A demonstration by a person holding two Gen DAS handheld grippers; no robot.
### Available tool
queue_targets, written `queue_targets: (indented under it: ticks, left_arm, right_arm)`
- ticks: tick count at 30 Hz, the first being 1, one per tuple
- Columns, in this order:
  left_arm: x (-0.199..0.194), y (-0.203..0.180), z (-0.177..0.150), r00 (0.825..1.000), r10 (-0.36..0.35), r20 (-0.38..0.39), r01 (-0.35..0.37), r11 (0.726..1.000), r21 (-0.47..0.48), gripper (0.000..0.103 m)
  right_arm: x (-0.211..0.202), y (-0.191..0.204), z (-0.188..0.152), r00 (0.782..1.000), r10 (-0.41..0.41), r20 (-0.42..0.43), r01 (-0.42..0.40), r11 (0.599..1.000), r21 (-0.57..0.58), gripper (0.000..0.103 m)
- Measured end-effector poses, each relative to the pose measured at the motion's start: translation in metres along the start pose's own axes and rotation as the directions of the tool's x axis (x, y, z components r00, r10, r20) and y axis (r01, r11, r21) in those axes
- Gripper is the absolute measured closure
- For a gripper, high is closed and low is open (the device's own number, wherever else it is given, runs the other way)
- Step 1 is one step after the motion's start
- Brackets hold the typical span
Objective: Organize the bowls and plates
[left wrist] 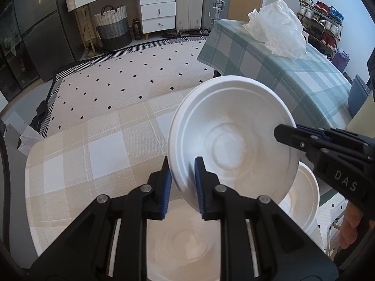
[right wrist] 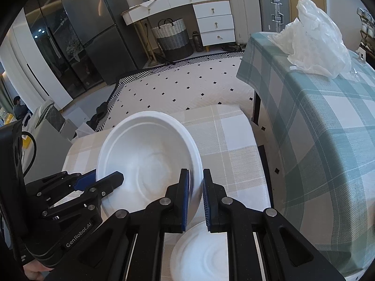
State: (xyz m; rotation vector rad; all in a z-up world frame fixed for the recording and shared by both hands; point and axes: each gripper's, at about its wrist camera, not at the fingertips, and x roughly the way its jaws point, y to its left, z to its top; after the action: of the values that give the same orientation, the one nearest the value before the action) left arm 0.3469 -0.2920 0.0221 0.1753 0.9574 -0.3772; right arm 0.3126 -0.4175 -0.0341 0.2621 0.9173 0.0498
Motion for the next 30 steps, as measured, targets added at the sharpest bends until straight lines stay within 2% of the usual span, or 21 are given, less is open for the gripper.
queue_targets:
  ticks: [7, 17, 30]
  left_arm:
    - [-0.038, 0.002, -0.007, 0.999, 0.042, 0.03, -0.042, 0.999, 0.007, 0.087]
    - [-0.087, 0.009, -0.039, 0.995, 0.083, 0.057, -0.083, 0.997, 0.002, 0.087]
    - [-0.12, 0.032, -0.086, 0.993, 0.113, 0.046, -0.111, 0.993, -0.038, 0.086]
  right_arm:
    - [-0.026, 0.016, -0.004, 0.999, 0.028, 0.024, -0.027, 0.999, -0.026, 0.092]
    - [-0.057, 0.039, -0.022, 0.997, 0.073, 0.032, -0.07, 0.995, -0.07, 0.092]
    - [-0.061, 0.069, -0.043, 0.996, 0.085, 0.001, -0.084, 0.988, -0.131, 0.092]
